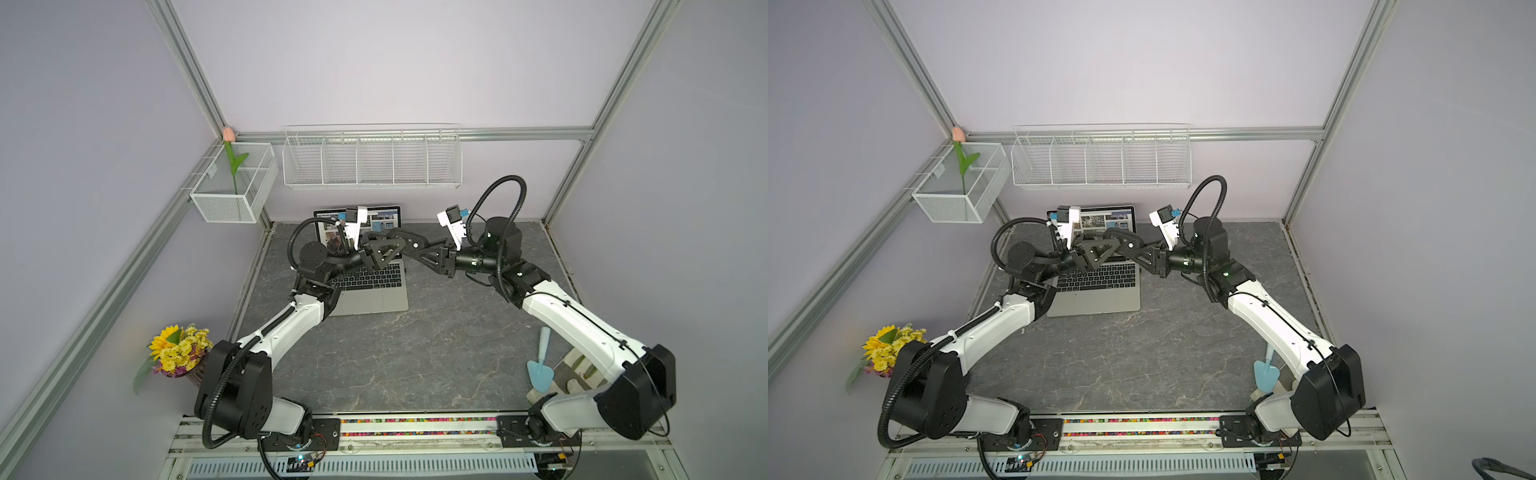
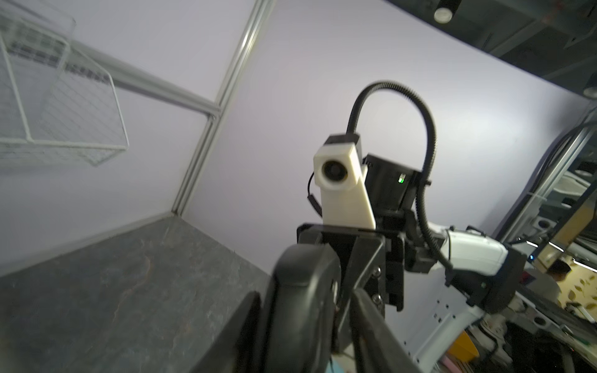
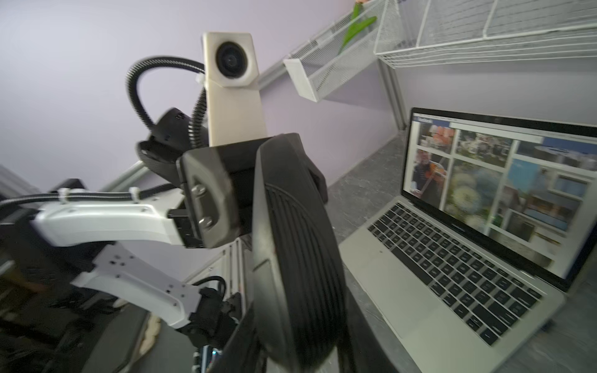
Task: Insert the wireless mouse receiver into the laptop
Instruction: Close the lid on the mouse, then place the mouse at the center of the board.
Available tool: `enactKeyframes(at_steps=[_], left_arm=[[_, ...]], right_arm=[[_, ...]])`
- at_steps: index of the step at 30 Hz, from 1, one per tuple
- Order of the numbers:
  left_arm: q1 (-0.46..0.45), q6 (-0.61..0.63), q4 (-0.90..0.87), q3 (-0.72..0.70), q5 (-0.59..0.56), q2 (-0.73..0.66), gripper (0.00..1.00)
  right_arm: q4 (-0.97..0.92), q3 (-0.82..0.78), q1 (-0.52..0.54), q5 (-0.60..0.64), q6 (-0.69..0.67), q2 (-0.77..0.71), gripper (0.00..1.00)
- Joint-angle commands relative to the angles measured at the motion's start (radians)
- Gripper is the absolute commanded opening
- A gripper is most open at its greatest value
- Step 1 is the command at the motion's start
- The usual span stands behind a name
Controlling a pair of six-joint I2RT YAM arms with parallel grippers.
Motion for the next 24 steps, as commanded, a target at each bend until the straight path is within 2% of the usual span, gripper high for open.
enactKeyframes(at_steps=[1,3,6,9,12,14,17,21,23,24], left_arm=[[0.055,0.122,-0.285,0.018,-0.016,-0.044,0.99],[0.145,0.141,-0.37,-0.019,-0.136,-0.113,0.99],[0.237,0.215,-0.585,-0.049,-0.392,-0.224,0.99],[0.246,0.31,-0.769,-0.077,-0.718,-0.325,0.99],[0.246,0.324,-0.861,-0.119,-0.977,-0.394,0.99],[0.252,0.317,-0.92,-0.138,-1.108,-0.422,0.99],[0.279,0.296,-0.964,-0.177,-1.187,-0.45,0.99],[0.329,0.256,-0.966,-0.234,-1.176,-0.478,0.99],[0.346,0.244,-0.968,-0.251,-1.177,-0.485,0.99],[0.354,0.236,-0.969,-0.259,-1.18,-0.484,0.99]], right_arm=[[-0.343,0.049,0.03,0.444,-0.272,-0.032,0.08],[-0.476,0.037,0.041,0.673,-0.383,-0.009,0.07],[-0.537,-0.016,0.049,0.889,-0.483,0.035,0.07],[-0.528,-0.053,0.059,1.031,-0.559,0.106,0.07],[-0.496,-0.057,0.084,1.18,-0.634,0.213,0.07],[-0.453,-0.06,0.102,1.245,-0.695,0.288,0.07],[-0.382,-0.058,0.127,1.325,-0.781,0.395,0.07],[-0.337,-0.035,0.151,1.39,-0.868,0.494,0.07],[-0.327,-0.032,0.156,1.404,-0.886,0.52,0.11],[-0.319,-0.036,0.158,1.409,-0.894,0.529,0.17]])
